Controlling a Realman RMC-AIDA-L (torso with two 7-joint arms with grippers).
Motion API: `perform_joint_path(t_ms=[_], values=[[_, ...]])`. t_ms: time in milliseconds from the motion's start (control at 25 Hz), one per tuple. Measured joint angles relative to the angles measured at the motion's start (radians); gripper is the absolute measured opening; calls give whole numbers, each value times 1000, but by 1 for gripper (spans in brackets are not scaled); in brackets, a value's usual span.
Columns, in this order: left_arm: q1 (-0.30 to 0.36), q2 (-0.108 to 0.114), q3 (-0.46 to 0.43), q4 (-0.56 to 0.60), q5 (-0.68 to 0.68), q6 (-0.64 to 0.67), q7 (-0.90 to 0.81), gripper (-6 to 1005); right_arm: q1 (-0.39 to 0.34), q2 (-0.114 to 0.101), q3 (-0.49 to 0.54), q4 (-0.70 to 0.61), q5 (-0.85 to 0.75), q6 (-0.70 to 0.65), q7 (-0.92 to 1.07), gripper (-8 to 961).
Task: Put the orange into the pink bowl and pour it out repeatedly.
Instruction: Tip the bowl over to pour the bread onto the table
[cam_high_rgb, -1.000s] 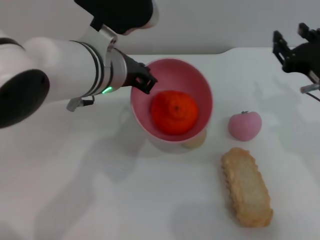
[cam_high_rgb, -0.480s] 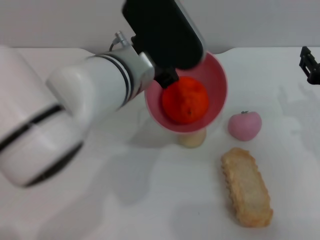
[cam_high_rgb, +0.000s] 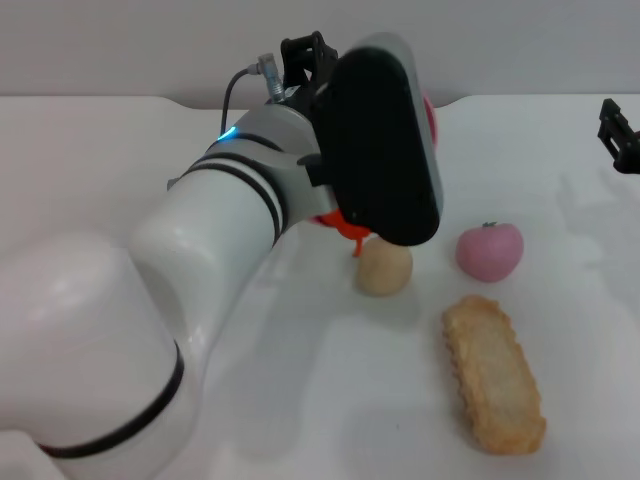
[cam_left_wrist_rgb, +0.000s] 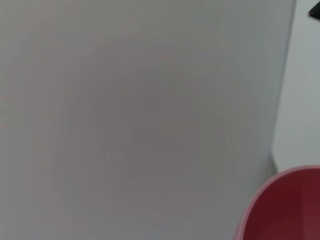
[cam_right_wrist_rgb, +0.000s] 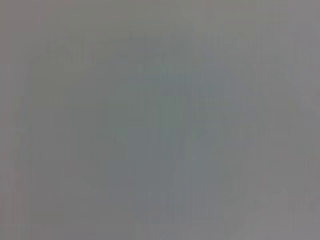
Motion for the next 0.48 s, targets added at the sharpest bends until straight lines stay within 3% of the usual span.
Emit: perform_joint_path(t_ms=[120,160,480], values=[[8,0,11,-26,73,21,-39,40,1,0,1,5,0,0,0,561],[11,0,24,-53,152,26,-86,40,1,0,1,6,0,1,1,562],[8,0,68,-119,307,37,-154,40,4,0,1,4,0,1,11,568]])
